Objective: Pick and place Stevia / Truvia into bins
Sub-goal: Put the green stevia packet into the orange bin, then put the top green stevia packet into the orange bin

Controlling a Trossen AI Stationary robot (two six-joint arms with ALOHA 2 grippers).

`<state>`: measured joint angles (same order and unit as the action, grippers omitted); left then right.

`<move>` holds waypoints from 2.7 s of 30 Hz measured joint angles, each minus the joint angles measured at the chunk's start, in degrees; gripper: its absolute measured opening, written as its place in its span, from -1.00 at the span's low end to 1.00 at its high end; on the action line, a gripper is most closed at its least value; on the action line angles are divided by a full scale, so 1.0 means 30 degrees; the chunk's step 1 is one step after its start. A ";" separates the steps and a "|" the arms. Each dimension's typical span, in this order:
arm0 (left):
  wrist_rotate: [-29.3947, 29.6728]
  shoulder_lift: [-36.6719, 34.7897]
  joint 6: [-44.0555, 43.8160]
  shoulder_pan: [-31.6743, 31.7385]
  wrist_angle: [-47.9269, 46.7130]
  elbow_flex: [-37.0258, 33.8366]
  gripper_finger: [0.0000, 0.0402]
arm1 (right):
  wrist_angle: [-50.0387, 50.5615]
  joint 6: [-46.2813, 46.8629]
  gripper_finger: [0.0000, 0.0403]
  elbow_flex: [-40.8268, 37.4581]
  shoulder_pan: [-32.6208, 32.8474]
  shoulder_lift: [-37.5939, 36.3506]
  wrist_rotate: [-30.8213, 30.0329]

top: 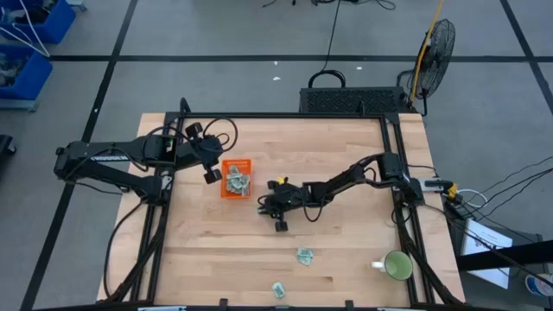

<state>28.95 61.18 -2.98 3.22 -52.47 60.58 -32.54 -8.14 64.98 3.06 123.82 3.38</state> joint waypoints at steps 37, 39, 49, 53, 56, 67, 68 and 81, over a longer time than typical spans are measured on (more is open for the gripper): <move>0.0852 0.0002 0.0029 0.0189 0.0737 0.0000 -0.54 | 0.1260 0.0155 -0.87 0.5797 -0.4006 0.1512 0.2924; 0.0859 -0.0004 0.0037 0.0182 0.0743 0.0000 -0.54 | 0.1663 -0.0172 -0.84 0.5965 -0.4003 0.1519 0.2885; 0.0840 -0.0004 0.0042 0.0182 0.0736 0.0000 -0.54 | 0.1168 -0.0370 -0.58 0.5972 -0.3995 0.1490 0.2845; 0.0756 -0.0004 0.0015 0.0184 0.0736 0.0000 -0.54 | 0.1174 -0.0402 -0.48 0.5965 -0.3903 0.1480 0.2833; 0.0714 -0.0004 0.0002 0.0185 0.0719 0.0000 -0.54 | 0.1533 -0.0549 -0.44 0.5965 -0.3619 0.0934 0.2829; 0.0674 -0.0004 -0.0360 0.0182 0.0546 0.0000 -0.54 | 1.0317 -0.0667 -0.52 0.5965 -0.0786 -0.4778 0.2877; 0.0670 -0.0004 -0.0432 0.0182 0.0538 0.0000 -0.54 | 1.1544 -0.0254 -0.53 0.5965 -0.0415 -0.5230 0.2861; 0.0641 -0.0004 -0.1217 0.0182 0.0532 0.0000 -0.54 | 2.5286 0.7188 -0.35 0.5960 0.5393 -0.7610 -0.0751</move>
<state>30.87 61.17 -6.63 3.77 -50.87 60.58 43.32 13.42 82.86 19.24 100.99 1.13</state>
